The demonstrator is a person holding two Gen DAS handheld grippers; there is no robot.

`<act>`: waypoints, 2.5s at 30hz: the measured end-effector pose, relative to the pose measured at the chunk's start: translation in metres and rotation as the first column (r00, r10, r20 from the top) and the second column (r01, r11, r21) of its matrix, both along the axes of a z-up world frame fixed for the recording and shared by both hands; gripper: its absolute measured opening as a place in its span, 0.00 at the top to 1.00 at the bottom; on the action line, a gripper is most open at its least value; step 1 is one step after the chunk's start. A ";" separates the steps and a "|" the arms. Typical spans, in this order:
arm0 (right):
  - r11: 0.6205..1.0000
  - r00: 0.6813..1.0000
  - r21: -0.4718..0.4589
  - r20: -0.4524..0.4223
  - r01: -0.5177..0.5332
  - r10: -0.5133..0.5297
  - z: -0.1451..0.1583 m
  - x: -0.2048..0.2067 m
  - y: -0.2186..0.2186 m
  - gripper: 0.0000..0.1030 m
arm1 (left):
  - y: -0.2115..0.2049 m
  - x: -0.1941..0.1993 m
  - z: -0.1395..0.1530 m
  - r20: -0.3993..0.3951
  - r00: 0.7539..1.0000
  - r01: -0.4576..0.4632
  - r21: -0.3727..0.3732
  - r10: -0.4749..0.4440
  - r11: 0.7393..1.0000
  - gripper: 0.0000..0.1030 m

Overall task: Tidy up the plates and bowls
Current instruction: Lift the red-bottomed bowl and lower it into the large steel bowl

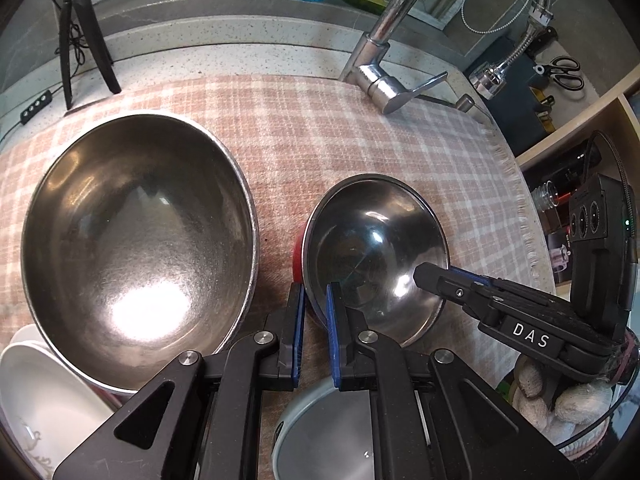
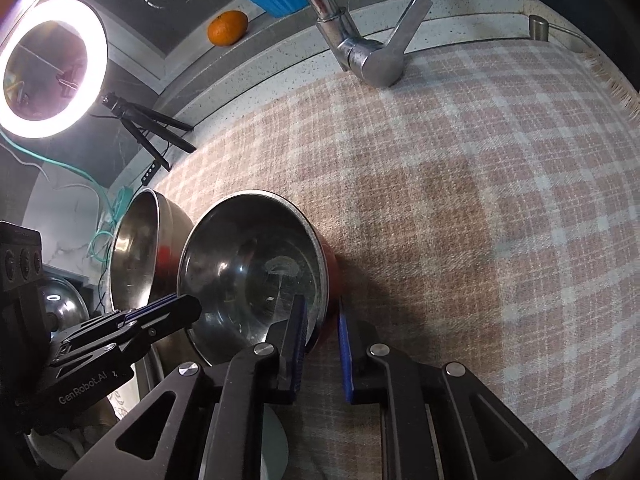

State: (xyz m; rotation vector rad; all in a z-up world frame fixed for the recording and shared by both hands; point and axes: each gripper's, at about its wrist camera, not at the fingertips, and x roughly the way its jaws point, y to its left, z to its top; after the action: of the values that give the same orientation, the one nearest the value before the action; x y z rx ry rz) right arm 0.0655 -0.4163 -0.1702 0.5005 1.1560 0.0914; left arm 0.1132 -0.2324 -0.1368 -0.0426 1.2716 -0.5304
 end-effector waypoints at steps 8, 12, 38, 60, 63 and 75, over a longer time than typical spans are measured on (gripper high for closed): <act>1.000 0.999 -0.013 0.039 -0.001 0.001 0.027 -0.001 0.002 0.87 | 0.008 -0.003 0.021 0.038 0.999 -0.004 -0.042 0.005 0.999 0.91; 1.000 0.998 -0.028 0.066 -0.006 0.008 0.043 -0.003 0.008 0.87 | 0.014 -0.004 0.035 0.068 0.998 -0.005 -0.063 0.009 0.998 0.91; 0.983 0.976 -0.055 0.123 -0.175 0.180 0.070 0.046 0.116 0.88 | 0.110 0.009 0.064 0.161 0.977 -0.140 -0.035 0.143 0.990 0.91; 0.972 0.977 -0.100 0.009 -0.213 0.215 0.028 0.074 0.138 0.89 | 0.121 0.030 0.024 0.086 0.988 -0.130 0.013 0.129 0.991 0.91; 0.971 0.976 -0.102 0.008 -0.217 0.219 0.027 0.076 0.141 0.89 | 0.124 0.034 0.021 0.070 0.988 -0.136 0.010 0.135 0.991 0.91; 0.971 0.976 -0.099 0.001 -0.219 0.220 0.026 0.078 0.143 0.88 | 0.128 0.037 0.015 0.034 0.990 -0.139 0.000 0.139 0.990 0.91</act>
State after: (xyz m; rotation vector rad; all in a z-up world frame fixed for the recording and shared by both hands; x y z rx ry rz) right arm 0.1435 -0.2732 -0.1439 0.2831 1.1953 0.2273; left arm 0.1501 -0.1046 -0.1217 -0.1191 1.2257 -0.4083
